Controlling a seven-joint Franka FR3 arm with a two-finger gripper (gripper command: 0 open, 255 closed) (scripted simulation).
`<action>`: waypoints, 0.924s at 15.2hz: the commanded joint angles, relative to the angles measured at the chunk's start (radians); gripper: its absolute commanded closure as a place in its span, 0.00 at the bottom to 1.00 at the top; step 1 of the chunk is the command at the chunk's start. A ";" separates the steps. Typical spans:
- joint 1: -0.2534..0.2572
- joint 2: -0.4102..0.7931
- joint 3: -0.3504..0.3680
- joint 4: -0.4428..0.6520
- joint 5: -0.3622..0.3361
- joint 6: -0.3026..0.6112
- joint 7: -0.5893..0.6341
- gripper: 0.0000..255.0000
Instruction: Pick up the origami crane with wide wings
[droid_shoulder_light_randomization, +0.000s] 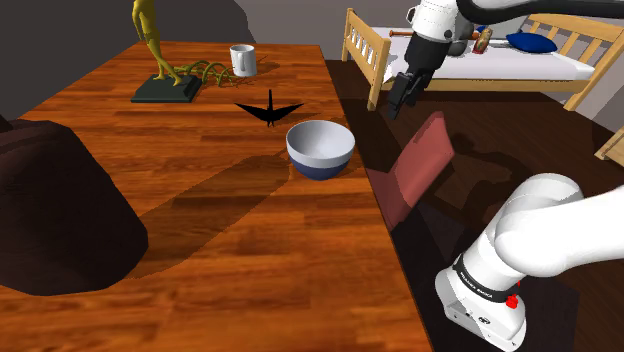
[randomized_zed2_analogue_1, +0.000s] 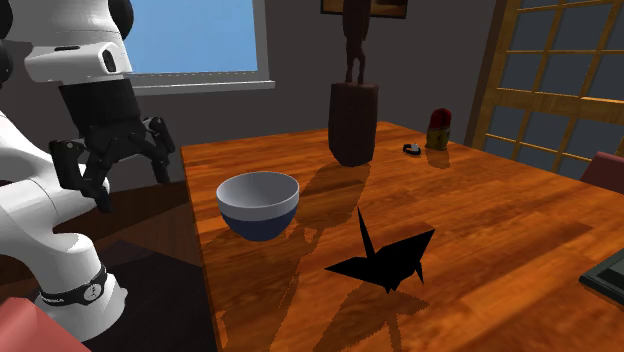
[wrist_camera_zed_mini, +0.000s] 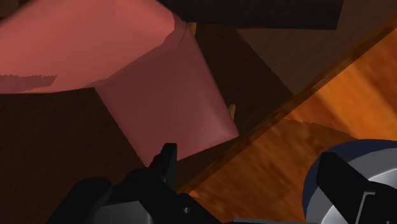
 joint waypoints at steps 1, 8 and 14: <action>0.000 0.000 0.000 0.000 0.000 0.000 0.000 0.00; -0.003 0.232 0.074 0.097 0.052 0.171 0.155 0.00; -0.014 0.445 0.125 0.234 0.062 0.280 0.284 0.00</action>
